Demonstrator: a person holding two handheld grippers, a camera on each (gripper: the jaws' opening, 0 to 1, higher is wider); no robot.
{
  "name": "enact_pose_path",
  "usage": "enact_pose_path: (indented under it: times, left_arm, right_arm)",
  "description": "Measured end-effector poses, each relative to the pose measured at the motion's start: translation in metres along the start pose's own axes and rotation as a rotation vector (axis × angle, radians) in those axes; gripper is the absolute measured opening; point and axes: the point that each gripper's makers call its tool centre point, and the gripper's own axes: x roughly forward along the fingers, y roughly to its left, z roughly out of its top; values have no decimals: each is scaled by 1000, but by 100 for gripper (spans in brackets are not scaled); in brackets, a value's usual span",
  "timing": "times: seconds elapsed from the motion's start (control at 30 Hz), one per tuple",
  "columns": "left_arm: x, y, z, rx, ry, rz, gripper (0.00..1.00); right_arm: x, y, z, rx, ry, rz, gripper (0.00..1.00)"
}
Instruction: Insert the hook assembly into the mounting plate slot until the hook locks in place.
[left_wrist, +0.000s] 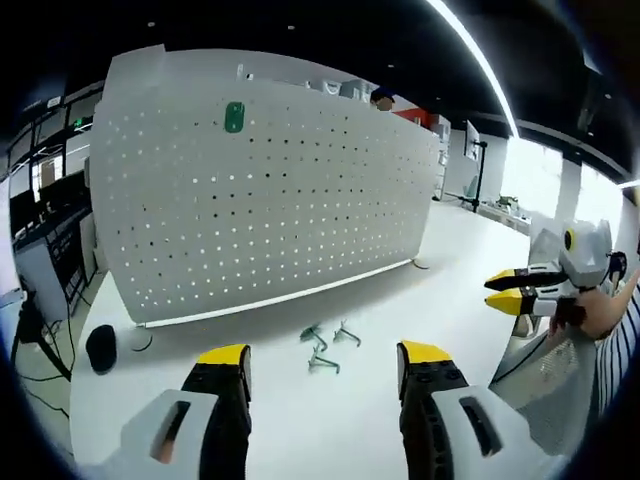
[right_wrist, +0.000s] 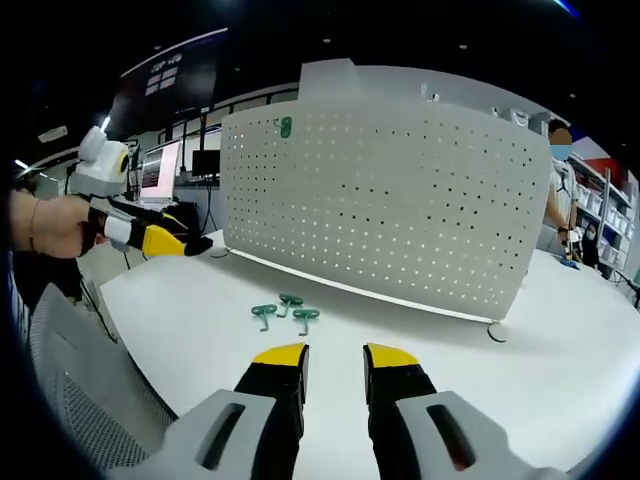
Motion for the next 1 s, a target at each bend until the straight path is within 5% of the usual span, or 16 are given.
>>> enact_pose_path:
  times: [0.67, 1.0]
  left_arm:
    - [58, 12, -55, 3, 120, -53, 51]
    - [84, 16, -66, -89, 134, -61, 43]
  right_arm:
    - [2, 2, -4, 24, 23, 17, 19]
    - [4, 4, -8, 26, 42, 27, 18]
